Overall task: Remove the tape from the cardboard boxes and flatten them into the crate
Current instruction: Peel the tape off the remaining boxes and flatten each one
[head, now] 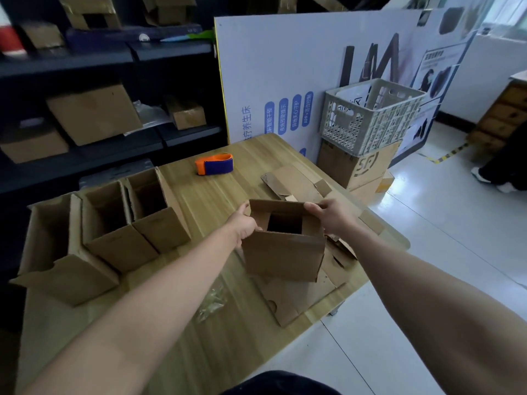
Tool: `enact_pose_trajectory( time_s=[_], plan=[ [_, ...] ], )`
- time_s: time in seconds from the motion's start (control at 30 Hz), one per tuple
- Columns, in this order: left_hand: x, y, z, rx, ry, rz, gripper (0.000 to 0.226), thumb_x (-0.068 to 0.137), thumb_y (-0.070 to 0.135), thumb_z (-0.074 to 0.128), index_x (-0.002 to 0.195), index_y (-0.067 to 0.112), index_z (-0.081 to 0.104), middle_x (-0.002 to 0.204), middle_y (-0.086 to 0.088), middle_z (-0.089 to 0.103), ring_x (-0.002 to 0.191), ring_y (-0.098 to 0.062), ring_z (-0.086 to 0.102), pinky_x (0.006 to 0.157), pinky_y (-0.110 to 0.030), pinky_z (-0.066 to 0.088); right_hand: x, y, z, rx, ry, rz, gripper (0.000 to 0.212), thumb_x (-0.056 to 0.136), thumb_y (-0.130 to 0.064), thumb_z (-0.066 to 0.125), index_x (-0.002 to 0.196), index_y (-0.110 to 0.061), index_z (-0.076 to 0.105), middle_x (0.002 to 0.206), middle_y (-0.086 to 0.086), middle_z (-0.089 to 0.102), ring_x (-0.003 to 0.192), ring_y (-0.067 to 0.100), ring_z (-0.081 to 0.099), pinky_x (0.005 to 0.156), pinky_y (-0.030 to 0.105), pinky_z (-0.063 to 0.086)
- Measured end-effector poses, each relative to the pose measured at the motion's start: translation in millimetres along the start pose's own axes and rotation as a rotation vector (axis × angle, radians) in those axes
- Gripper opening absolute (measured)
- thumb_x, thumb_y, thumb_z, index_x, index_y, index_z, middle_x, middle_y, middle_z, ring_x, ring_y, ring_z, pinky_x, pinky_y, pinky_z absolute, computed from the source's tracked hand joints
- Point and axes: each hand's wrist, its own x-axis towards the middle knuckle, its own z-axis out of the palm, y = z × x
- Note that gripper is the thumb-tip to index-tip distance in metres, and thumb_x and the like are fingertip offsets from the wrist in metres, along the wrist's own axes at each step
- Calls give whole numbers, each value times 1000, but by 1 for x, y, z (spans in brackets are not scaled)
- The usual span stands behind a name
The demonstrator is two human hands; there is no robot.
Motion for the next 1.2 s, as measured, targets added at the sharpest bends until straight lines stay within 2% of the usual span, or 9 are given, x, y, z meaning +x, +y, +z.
enact_pose_trajectory(
  time_s=[0.1, 0.2, 0.4, 0.53, 0.67, 0.77, 0.9, 1.07, 1.2],
  plan=[
    [2, 6, -7, 167, 18, -39, 89, 79, 4, 73, 149, 17, 20, 145, -14, 37, 128, -31, 42, 100, -39, 44, 2, -10, 9, -66, 90, -30, 48, 85, -58, 56, 94, -12, 63, 83, 4, 63, 75, 19, 60, 61, 30, 49],
    [-2, 13, -8, 360, 48, -99, 81, 72, 24, 81, 136, 2, 38, 130, -18, 53, 114, -32, 55, 91, -41, 51, 3, -16, 15, -96, 145, -41, 48, 85, -60, 55, 92, -13, 62, 84, 4, 62, 76, 19, 59, 65, 31, 49],
    [-1, 8, -9, 608, 172, -42, 72, 70, 44, 78, 127, 10, 51, 118, -9, 60, 105, -27, 60, 85, -34, 53, 4, -21, 22, -58, 157, -40, 45, 84, -58, 59, 92, -14, 63, 83, 3, 64, 75, 17, 61, 62, 30, 50],
    [-6, 9, -5, 646, 265, 16, 59, 71, 49, 72, 112, 9, 59, 108, -7, 63, 96, -26, 62, 69, -29, 50, 5, -18, 25, -18, 192, -25, 47, 84, -59, 58, 97, -13, 63, 85, 2, 64, 77, 17, 60, 65, 29, 50],
    [-5, 7, -7, 410, 336, 81, 36, 82, 42, 63, 72, 8, 57, 70, -5, 57, 67, -23, 58, 49, -26, 36, 10, -12, 18, -15, 186, 22, 57, 81, -64, 57, 103, -11, 61, 93, 5, 64, 84, 20, 61, 75, 36, 54],
    [2, -1, -18, 143, 336, 131, 45, 90, 29, 56, 51, 11, 42, 52, -2, 42, 55, -21, 45, 53, -27, 33, 8, -8, 19, 52, 145, 78, 68, 72, -58, 71, 118, -13, 50, 102, 0, 58, 95, 20, 59, 73, 31, 52],
    [5, -10, -20, -35, 341, 133, 43, 91, 24, 53, 53, 13, 36, 54, -2, 34, 56, -21, 37, 59, -32, 40, 6, -7, 24, 84, 62, 149, 80, 67, -28, 85, 128, -15, 35, 117, 7, 53, 108, 26, 55, 80, 34, 51],
    [2, -3, -14, -59, 355, 152, 35, 93, 30, 52, 62, 12, 49, 64, -7, 48, 63, -23, 48, 66, -44, 55, 2, -15, 18, 76, 29, 215, 66, 68, -26, 79, 118, -14, 39, 95, 4, 54, 84, 17, 57, 54, 23, 46],
    [0, 5, -13, -49, 421, 221, 34, 95, 31, 50, 65, 15, 56, 67, -5, 54, 63, -17, 49, 56, -27, 43, 2, -25, 8, 37, 6, 158, 51, 72, -25, 68, 114, -3, 50, 89, 5, 55, 79, 17, 57, 53, 24, 45]
  ],
)
